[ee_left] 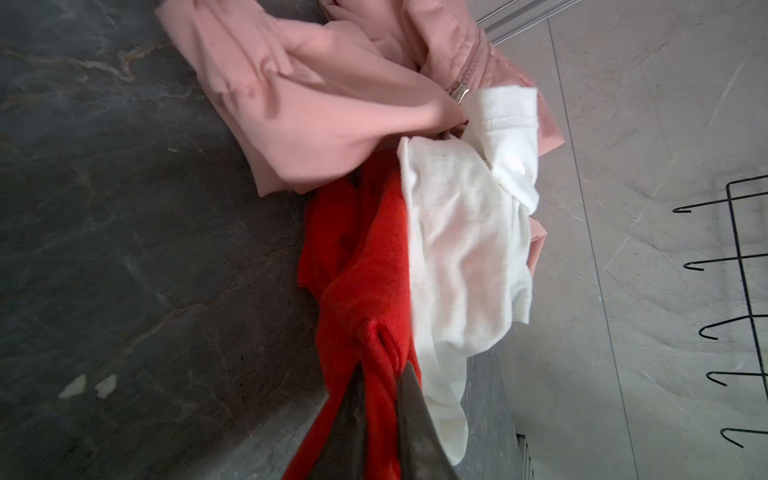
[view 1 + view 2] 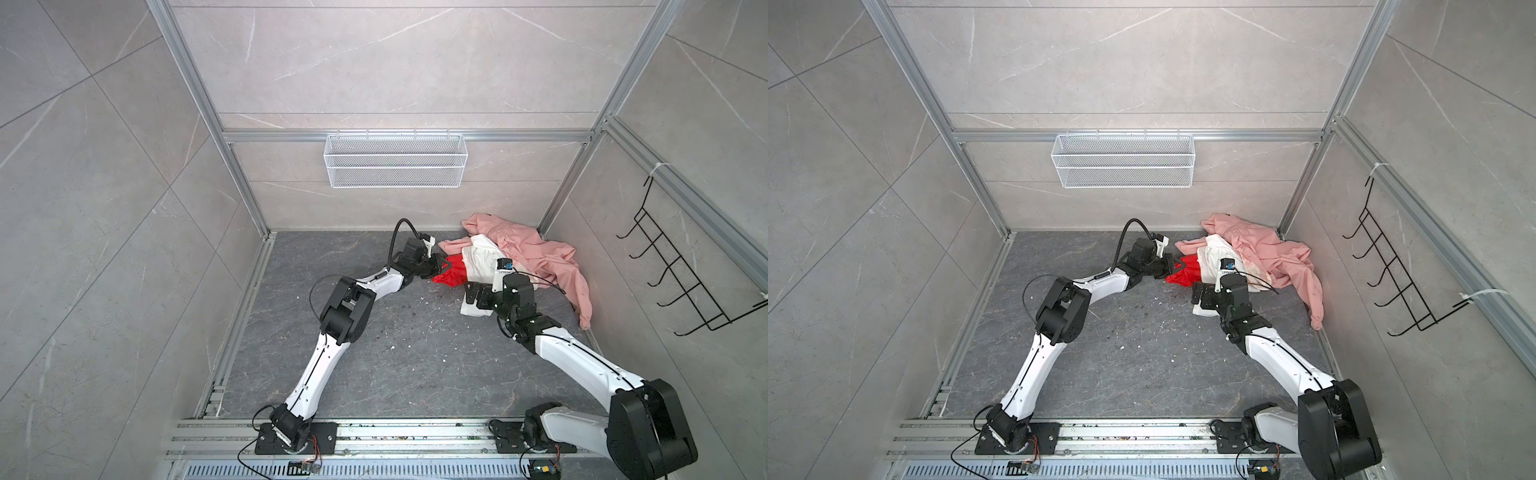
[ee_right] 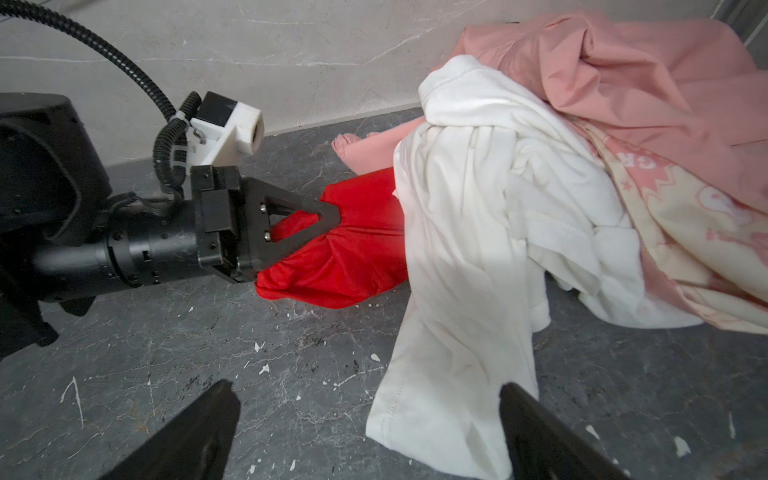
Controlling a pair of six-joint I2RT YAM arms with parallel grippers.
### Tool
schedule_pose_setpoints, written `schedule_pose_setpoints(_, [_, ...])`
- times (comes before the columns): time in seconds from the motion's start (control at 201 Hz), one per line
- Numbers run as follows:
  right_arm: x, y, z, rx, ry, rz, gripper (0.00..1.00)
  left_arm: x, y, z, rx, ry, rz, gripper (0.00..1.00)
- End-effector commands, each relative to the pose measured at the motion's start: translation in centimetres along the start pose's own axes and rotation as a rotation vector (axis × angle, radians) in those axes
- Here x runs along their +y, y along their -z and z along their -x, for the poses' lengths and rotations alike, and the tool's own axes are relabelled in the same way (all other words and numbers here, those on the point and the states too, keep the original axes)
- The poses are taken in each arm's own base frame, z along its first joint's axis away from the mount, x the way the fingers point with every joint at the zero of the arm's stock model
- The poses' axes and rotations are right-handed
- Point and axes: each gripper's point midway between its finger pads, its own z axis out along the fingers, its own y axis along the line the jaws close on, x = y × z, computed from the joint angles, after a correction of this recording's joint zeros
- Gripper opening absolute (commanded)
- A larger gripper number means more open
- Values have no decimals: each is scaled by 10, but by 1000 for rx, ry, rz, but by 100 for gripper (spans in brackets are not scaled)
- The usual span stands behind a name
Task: Pick out a specific cloth from the pile
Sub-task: 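Lift the red cloth with the left gripper while the right gripper holds the white cloth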
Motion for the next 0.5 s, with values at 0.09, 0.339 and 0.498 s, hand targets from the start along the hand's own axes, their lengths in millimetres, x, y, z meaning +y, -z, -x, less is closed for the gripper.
schedule_pose_setpoints(0.09, [-3,-1,18,-37,24,-34,100,-73,32,40,-77,-117,-116,0])
schedule_pose_setpoints(0.339, [-8,1,27,-54,37,-69,100,-100,39,60,-123,-136,-165,0])
schedule_pose_setpoints(0.498, [-12,1,28,-57,35,-89,100,-122,43,73,-154,-149,-209,0])
